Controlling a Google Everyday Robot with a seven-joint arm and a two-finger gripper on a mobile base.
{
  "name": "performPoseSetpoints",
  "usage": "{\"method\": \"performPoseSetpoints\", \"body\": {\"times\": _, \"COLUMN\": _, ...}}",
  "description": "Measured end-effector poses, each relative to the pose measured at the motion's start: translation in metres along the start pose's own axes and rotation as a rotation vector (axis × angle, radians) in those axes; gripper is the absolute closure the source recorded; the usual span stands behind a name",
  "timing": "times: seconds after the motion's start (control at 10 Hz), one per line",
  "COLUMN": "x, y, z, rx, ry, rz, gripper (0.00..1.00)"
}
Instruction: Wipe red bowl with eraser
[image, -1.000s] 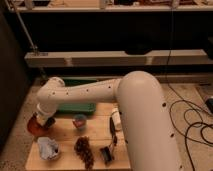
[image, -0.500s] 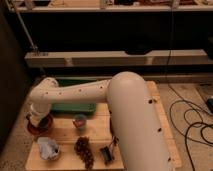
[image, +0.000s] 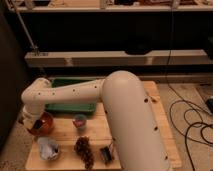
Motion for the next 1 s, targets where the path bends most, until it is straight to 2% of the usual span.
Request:
{"method": "performPoseSetpoints", "body": {"times": 0.6, "x": -0.031, "y": -0.014, "z": -0.017, "rx": -0.011, "ry": -0.039, "rz": 0.002, "gripper": 1.00}}
{"method": "performPoseSetpoints", "body": {"times": 1.0, "x": -0.059, "y": -0.006, "z": -0.024, "rx": -0.025, "ry": -0.046, "rz": 0.061, "gripper": 1.00}}
